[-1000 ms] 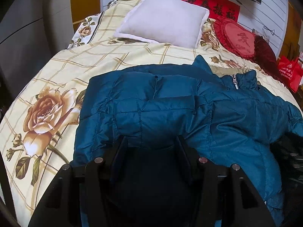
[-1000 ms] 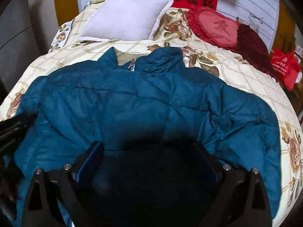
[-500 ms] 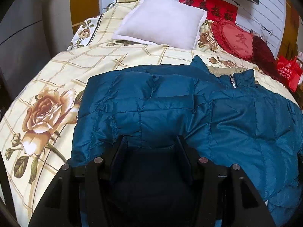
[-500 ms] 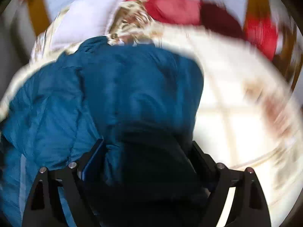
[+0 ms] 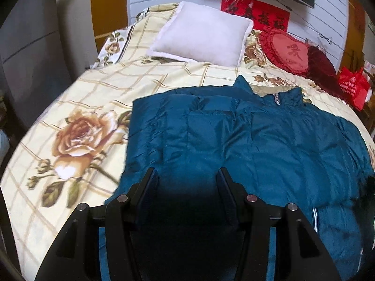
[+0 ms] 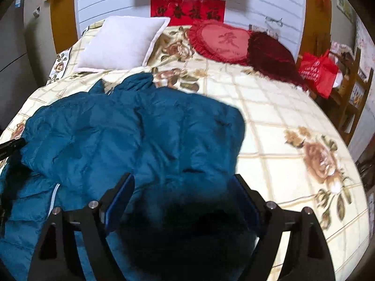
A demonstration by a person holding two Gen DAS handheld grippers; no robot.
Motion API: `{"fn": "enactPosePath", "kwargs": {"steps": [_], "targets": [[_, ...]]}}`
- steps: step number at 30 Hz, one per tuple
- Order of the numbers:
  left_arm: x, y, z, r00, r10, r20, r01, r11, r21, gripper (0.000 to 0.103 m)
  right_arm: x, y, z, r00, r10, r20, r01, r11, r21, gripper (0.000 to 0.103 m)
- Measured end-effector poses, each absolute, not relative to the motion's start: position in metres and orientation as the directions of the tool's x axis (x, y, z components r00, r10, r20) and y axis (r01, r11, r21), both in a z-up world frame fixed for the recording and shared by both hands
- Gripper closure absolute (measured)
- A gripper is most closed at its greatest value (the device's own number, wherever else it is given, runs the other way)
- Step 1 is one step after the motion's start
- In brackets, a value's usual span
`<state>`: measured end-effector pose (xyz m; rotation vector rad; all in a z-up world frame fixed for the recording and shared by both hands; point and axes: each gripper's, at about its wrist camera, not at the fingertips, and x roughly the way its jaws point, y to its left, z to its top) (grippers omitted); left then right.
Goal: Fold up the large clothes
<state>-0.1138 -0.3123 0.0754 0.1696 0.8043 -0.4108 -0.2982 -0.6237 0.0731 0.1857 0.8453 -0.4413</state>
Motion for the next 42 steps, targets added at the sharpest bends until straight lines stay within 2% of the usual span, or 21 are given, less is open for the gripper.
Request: {"fn": "enactPosePath", "kwargs": {"steps": [3,7,12,19,30,42], "targets": [[-0.127,-0.302,0.083,0.624,-0.293,-0.724,0.433,0.901,0.008,0.034,-0.287,-0.628,0.044,0.5,-0.285,-0.818,0.449,0.893,-0.037,0.016],[-0.148,-0.284,0.096,0.636,-0.303,-0.71,0.441,0.898,0.012,0.034,-0.292,-0.621,0.049,0.479,-0.314,-0.82,0.46,0.885,-0.069,0.016],[-0.174,-0.259,0.104,0.632,-0.309,-0.711,0.439,0.899,0.0,0.034,-0.332,-0.589,0.09,0.575,-0.262,-0.775,0.418,0.908,0.003,0.016],[-0.218,-0.225,0.11,0.648,-0.307,-0.697,0.44,0.898,0.013,0.034,-0.401,-0.543,0.113,0.63,-0.202,-0.75,0.36,0.932,0.051,0.016],[-0.28,-0.186,0.103,0.647,-0.301,-0.701,0.445,0.895,0.027,0.034,-0.476,-0.504,0.102,0.62,-0.155,-0.769,0.334,0.939,0.08,0.016],[-0.314,-0.159,0.088,0.627,-0.28,-0.727,0.441,0.897,0.035,0.034,-0.515,-0.488,0.085,0.569,-0.156,-0.808,0.346,0.936,0.063,0.016]]}}
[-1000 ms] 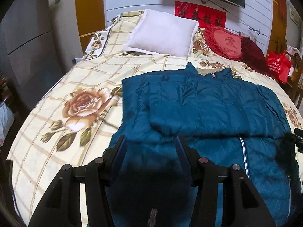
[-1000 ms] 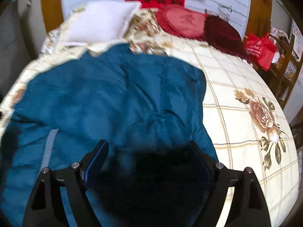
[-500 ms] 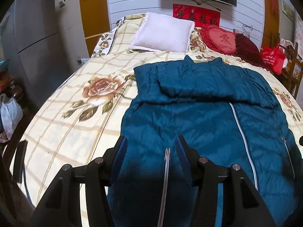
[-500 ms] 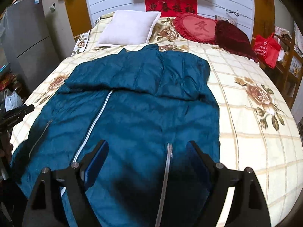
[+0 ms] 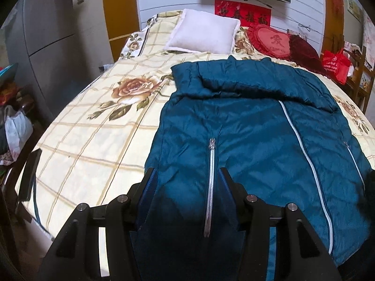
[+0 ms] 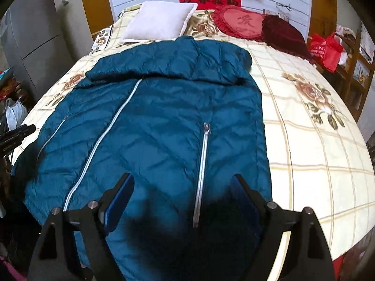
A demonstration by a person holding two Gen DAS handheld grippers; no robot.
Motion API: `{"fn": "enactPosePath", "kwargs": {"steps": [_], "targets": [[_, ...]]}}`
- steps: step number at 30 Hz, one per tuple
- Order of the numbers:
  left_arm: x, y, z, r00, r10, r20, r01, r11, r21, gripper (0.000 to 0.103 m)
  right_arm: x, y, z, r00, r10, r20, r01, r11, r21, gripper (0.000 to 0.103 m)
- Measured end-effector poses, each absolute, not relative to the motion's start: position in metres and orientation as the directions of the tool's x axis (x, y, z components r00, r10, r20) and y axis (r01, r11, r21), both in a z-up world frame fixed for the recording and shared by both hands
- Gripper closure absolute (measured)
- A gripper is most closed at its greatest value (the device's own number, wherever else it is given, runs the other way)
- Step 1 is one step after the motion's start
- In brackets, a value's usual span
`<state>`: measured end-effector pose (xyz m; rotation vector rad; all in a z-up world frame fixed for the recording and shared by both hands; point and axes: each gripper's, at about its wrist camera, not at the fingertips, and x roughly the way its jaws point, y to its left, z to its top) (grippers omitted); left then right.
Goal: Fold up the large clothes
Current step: 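Move both tools to the jacket hem and grasp it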
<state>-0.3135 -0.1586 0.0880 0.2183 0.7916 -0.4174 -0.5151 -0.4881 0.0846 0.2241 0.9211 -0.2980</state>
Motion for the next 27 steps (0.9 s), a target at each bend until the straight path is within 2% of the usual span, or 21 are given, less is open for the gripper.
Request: {"fn": "enactPosePath", "kwargs": {"steps": [15,27], "targets": [[-0.322,-0.138,0.092,0.594,-0.307,-0.744,0.432,0.901,-0.027,0.034,-0.542,-0.491,0.086,0.551,-0.151,-0.82,0.361,0.93,0.072,0.015],[-0.32,-0.099,0.071,0.483,-0.325,-0.813,0.414,0.903,-0.115,0.034,-0.564,-0.497,0.08,0.519,-0.161,-0.839,0.384,0.921,0.061,0.014]]}}
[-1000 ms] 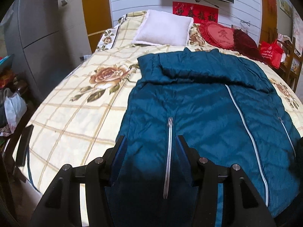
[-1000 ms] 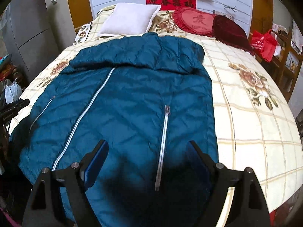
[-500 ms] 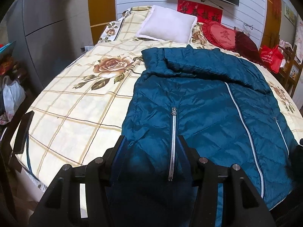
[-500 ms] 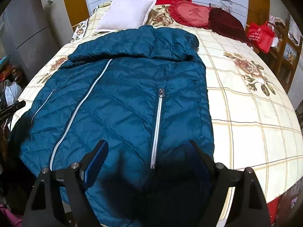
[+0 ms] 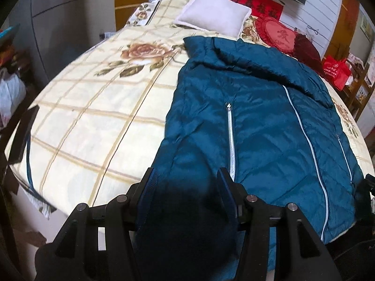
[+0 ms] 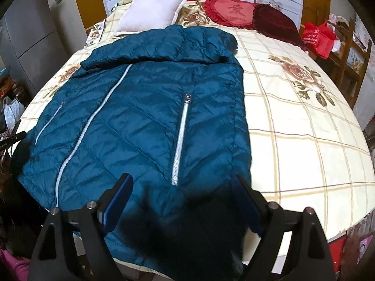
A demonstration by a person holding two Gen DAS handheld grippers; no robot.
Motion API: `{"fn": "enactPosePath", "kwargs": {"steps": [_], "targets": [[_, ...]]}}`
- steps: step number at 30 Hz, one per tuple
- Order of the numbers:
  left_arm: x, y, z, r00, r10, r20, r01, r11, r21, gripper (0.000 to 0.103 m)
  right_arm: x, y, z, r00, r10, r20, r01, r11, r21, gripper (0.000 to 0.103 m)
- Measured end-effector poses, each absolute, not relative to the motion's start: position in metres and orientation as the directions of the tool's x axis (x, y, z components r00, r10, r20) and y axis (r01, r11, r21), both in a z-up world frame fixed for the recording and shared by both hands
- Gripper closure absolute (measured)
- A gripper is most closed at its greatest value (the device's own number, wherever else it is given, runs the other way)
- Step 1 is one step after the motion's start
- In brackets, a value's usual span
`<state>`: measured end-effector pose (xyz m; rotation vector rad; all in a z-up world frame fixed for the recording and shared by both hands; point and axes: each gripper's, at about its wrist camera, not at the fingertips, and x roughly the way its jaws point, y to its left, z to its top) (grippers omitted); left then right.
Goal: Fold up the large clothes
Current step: 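Move both tools to the jacket hem and grasp it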
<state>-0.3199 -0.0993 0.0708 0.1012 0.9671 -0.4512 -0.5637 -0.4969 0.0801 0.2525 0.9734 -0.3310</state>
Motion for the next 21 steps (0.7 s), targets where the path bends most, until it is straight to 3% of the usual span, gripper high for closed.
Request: {"fn": "enactPosePath", "kwargs": {"steps": [9,21], "targets": [[-0.327,-0.083,0.063,0.475,-0.291,-0.831,0.41,0.908,-0.084,0.034,-0.577,-0.508,0.075,0.497,-0.155,-0.853,0.422,0.903,0.082,0.014],[-0.323,-0.075,0.056,0.418,-0.334,-0.845,0.404,0.901,-0.157,0.034,-0.584,-0.51,0.071,0.493,-0.137,-0.859,0.431,0.897,0.104,0.014]]}}
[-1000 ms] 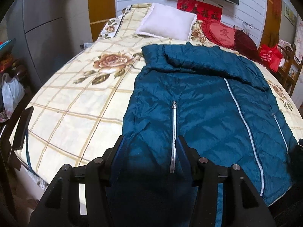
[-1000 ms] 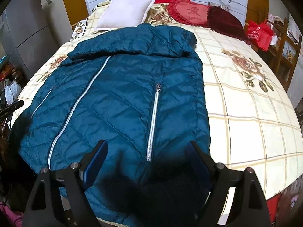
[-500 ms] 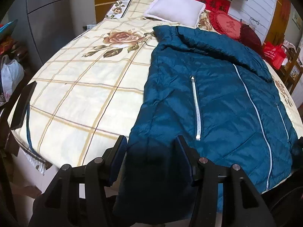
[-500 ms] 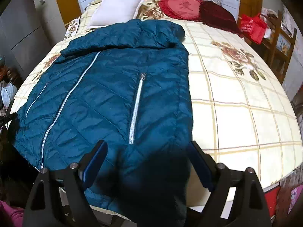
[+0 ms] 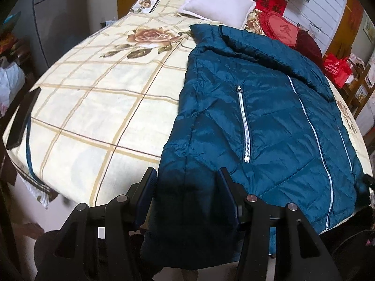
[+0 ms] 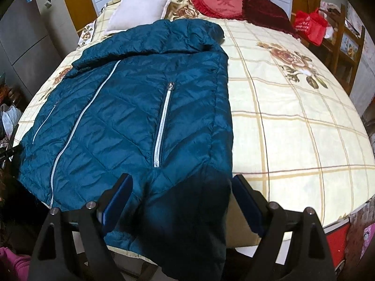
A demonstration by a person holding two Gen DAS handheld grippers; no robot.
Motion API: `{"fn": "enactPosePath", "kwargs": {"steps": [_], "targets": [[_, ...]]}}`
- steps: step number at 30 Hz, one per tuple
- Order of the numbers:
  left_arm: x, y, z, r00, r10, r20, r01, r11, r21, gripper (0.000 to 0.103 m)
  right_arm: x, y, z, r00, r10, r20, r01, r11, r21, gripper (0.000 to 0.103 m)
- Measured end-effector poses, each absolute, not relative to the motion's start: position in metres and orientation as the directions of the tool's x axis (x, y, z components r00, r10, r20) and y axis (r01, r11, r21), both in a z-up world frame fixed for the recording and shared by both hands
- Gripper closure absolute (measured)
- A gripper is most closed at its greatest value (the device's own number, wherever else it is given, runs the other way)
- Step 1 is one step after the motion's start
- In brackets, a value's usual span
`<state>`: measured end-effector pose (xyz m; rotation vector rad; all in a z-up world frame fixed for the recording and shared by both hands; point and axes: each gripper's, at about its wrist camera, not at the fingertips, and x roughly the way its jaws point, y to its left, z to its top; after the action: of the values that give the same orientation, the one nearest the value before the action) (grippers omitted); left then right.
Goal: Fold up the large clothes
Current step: 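Move both tools to the jacket hem and grasp it, then lift the hem with both tools and fold it toward the collar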
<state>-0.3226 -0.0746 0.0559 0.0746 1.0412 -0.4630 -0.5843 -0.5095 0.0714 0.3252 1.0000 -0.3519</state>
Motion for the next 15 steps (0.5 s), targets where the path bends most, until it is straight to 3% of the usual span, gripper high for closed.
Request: {"fn": "enactPosePath", "kwargs": {"steps": [8,15], "targets": [[-0.313,-0.052,0.051,0.351,-0.423,-0.835,0.352,0.886,-0.301,0.034,-0.59,-0.513,0.063,0.476,-0.087,-0.875,0.431,0.89,0.146,0.013],[-0.318,-0.067,0.039,0.289,-0.421,-0.86,0.403,0.868,-0.29,0.034,-0.587,-0.504,0.046,0.445,-0.025,-0.895,0.391,0.905,0.169,0.012]]}}
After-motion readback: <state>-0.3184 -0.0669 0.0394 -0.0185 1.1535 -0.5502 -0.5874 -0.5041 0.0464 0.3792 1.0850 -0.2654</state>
